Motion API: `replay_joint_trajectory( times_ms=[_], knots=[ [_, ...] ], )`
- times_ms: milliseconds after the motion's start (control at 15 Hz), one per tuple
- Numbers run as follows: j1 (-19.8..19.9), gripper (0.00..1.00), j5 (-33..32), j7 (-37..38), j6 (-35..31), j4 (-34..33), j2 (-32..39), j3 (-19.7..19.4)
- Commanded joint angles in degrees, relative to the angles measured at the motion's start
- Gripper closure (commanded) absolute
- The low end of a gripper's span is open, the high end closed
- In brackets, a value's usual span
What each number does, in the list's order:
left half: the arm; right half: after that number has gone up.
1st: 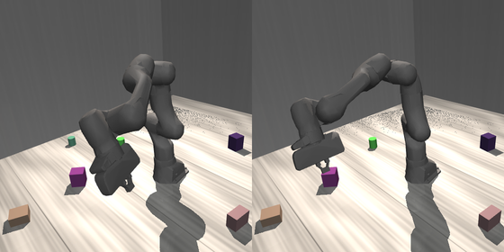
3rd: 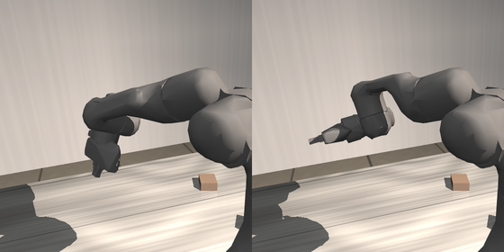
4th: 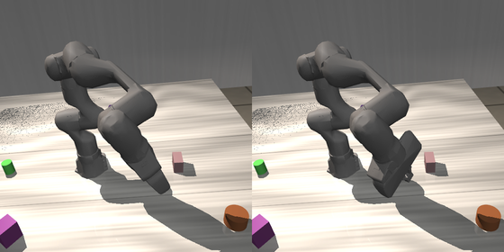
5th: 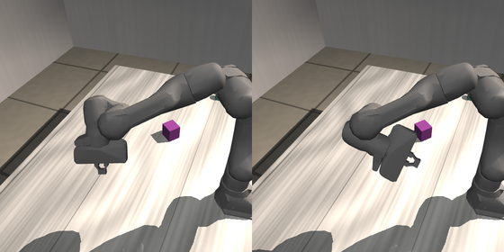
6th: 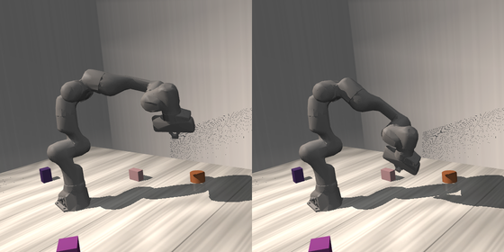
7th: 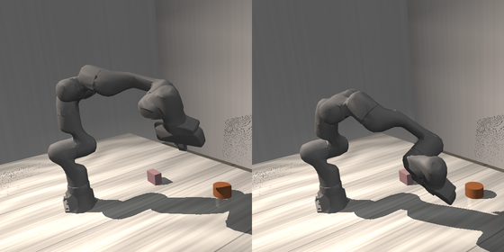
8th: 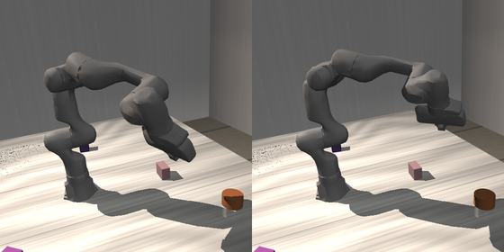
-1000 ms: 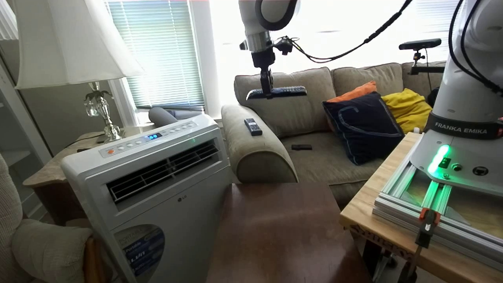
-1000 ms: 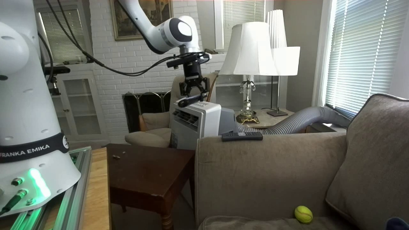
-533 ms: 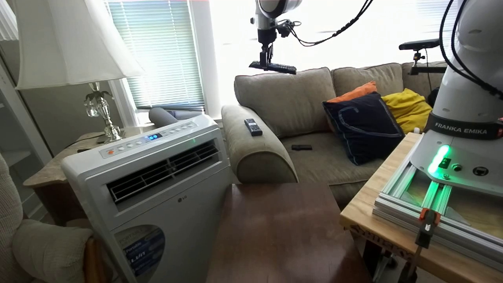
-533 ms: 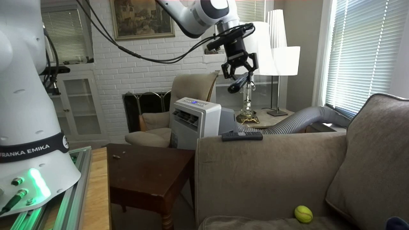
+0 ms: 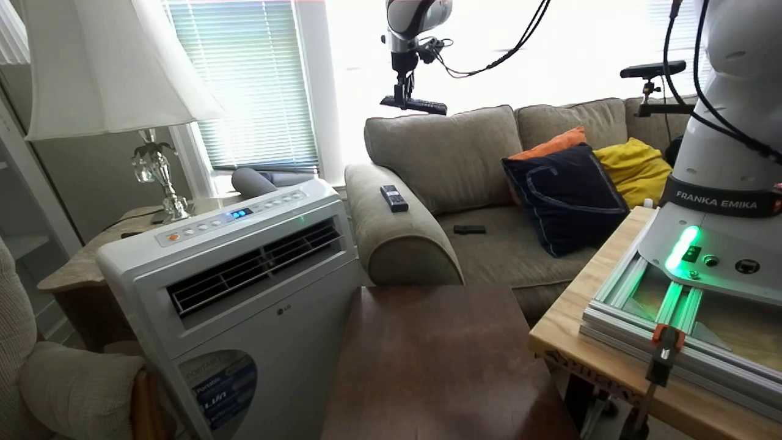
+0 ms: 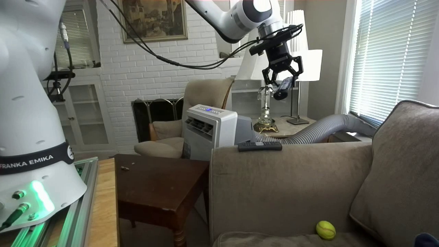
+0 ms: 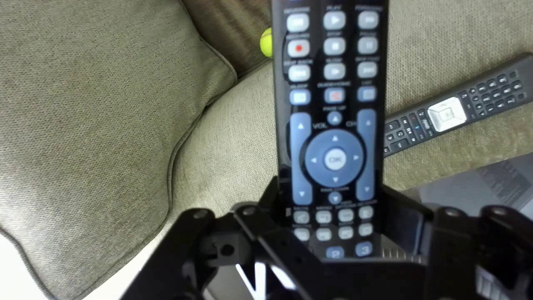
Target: Pick up the black remote on the table and put it on the sofas armrest
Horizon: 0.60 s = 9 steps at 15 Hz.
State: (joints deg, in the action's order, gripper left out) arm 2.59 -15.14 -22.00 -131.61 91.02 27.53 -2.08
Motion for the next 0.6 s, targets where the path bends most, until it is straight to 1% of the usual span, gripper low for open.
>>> replay_joint_trajectory(
  times_ms=[0,133,200,267,333,400,467,533],
  knots=[
    [0.3,0.49,-0.2,0.1,0.3,-0.4,0.2,0.4],
    [0.3,0.49,-0.2,0.1,0.3,-0.5,0.2,0.4],
    [1.2,0.74,1.7,-0.8,2.3,0.6,-0.4,0.9],
    [1.6,0.74,2.0,-1.2,1.4,-0.4,0.6,1.0],
    [2.9,0.74,3.5,-3.9,2.0,-2.8,2.5,1.7],
    [3.5,0.74,3.8,-4.3,1.6,-5.1,4.3,1.4],
    [4.1,0.74,3.5,-6.2,3.1,-8.7,6.4,1.2],
    [4.8,0.74,3.0,-8.9,3.4,-10.9,7.8,1.4]
  ],
)
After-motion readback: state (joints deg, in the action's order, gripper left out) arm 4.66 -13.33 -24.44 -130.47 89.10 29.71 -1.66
